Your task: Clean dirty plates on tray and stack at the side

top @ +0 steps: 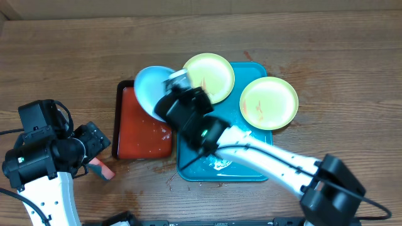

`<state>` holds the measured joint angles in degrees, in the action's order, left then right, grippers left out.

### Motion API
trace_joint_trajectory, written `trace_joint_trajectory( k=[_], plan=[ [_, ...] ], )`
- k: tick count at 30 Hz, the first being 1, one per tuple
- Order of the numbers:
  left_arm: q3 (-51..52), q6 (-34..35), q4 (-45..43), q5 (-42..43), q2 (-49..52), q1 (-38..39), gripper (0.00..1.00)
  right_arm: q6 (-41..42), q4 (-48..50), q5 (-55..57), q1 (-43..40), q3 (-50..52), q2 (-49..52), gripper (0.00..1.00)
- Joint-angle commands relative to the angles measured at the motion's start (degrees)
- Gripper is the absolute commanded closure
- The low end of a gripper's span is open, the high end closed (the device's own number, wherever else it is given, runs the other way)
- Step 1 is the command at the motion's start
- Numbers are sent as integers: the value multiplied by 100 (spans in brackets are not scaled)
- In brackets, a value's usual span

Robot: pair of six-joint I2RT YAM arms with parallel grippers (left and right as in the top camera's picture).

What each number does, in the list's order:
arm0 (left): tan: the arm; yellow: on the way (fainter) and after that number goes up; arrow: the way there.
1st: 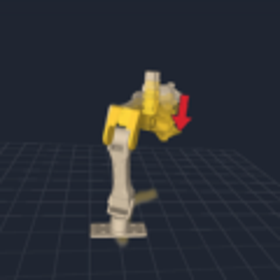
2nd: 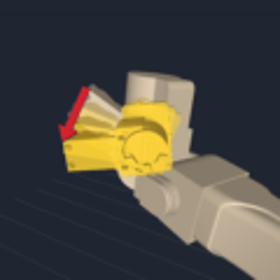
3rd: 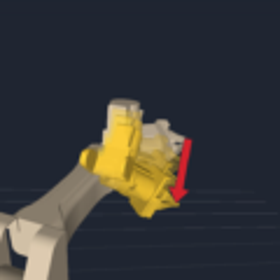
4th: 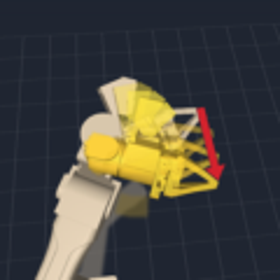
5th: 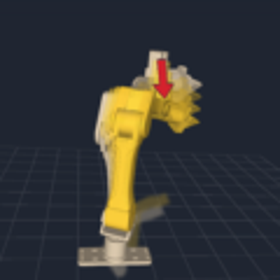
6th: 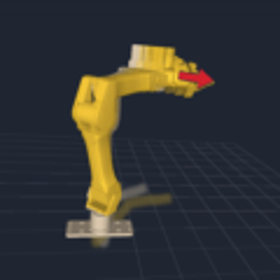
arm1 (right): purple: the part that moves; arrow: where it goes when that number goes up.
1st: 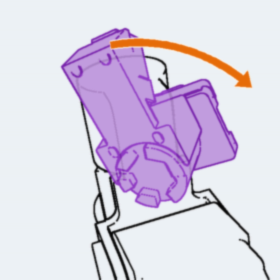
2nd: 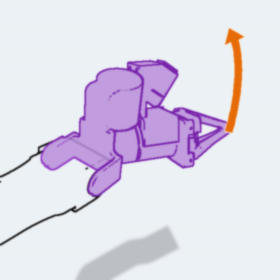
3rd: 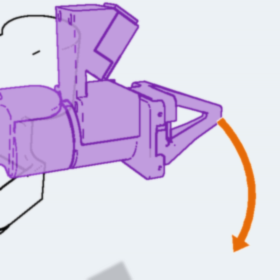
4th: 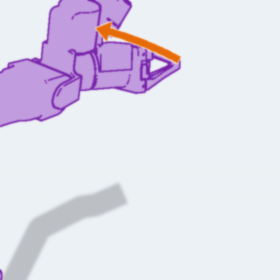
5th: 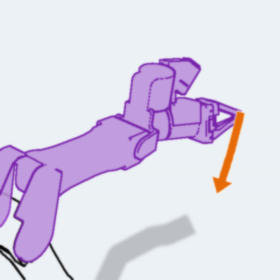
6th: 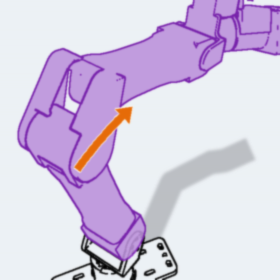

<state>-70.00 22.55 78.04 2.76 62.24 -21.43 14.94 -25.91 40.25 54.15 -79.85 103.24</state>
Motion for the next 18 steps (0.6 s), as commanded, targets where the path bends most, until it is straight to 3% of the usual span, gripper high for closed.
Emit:
trace_joint_trajectory(
  k=[1,2,3,4,6,12,18],
  plan=[
    [146,415,-35,-282,-72,-133,19,955,-205,-1687,-551,-92,-909,96],
    [216,470,-76,-280,-63,-190,21,953,-330,-1989,-699,-92,-1110,96],
    [328,498,-160,-278,-44,-282,29,955,-439,-2155,-807,-92,-1268,96],
    [444,522,-247,-273,-13,-389,44,955,-595,-2280,-933,-92,-1473,96],
    [704,542,-439,-269,98,-660,51,955,-922,-2332,-1134,-92,-1832,96],
    [1412,586,-1005,-157,719,-1580,36,953,-1685,-2345,-1547,-92,-2704,96],
    [2076,570,-1764,-125,1427,-1825,35,955,-2059,-2345,-1641,-90,-3073,96]
  ],
)
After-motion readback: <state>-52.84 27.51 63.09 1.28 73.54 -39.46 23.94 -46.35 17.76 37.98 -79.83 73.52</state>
